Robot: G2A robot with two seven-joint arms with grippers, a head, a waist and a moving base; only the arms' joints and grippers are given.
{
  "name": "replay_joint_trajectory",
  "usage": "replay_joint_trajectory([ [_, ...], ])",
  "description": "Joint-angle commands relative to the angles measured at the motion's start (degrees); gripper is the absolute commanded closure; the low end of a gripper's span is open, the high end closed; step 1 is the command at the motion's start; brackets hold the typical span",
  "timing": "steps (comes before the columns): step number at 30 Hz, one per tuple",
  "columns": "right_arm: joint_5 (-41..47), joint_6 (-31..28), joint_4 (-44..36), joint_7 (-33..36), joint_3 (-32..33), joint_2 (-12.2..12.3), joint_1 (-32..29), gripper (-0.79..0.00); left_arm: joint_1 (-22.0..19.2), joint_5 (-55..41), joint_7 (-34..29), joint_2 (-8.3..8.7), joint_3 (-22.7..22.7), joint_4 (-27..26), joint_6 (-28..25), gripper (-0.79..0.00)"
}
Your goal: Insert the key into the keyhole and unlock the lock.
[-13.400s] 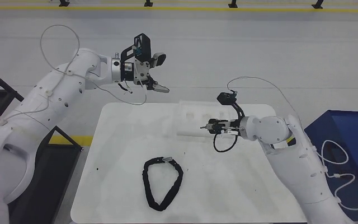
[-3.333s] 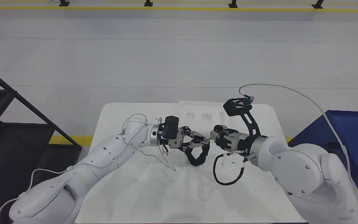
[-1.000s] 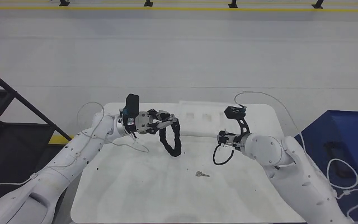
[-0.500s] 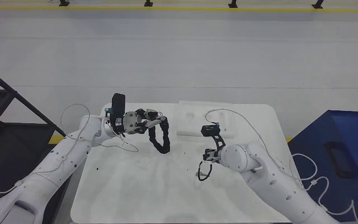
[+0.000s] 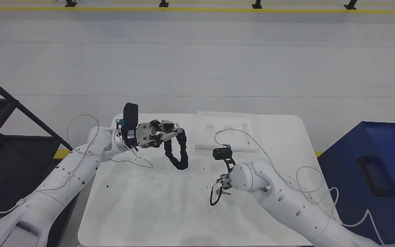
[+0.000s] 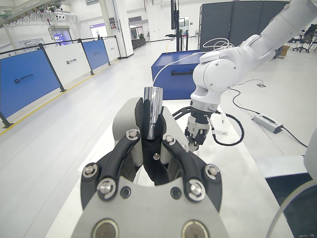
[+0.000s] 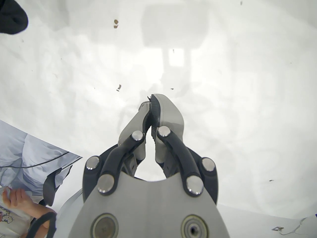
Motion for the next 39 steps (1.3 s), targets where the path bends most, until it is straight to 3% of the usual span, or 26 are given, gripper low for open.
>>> replay_joint_trajectory([
  [1,0.2,-0.8,0.8,1.3,-0.8,-0.4,0.7,0.000,0.0,0.0,0.0,0.00,0.0,0.0,0.0,0.000],
  [13,0.1,-0.9,0.9,1.4,-0.9,-0.5,0.9,0.000,0.0,0.0,0.0,0.00,0.0,0.0,0.0,0.000],
  [22,-2.1,-4.2,0.0,0.9,-0.4,-0.3,-0.9,0.000,0.0,0.0,0.0,0.00,0.0,0.0,0.0,0.000],
  [23,-2.4,-4.2,0.1,1.0,-0.3,-0.3,-1.0,-0.018,0.0,0.0,0.0,0.00,0.0,0.0,0.0,0.000],
  [24,-2.4,-4.3,0.4,1.1,-0.3,-0.3,-1.2,-0.145,0.0,0.0,0.0,0.00,0.0,0.0,0.0,0.000],
  [27,-2.6,-4.5,1.0,1.2,-0.2,-0.5,-1.3,-0.215,0.0,0.0,0.0,0.00,0.0,0.0,0.0,0.000],
  [39,-1.6,-4.7,4.4,1.2,-1.0,-2.0,-0.8,-0.194,0.0,0.0,0.0,0.00,0.0,0.0,0.0,0.000],
])
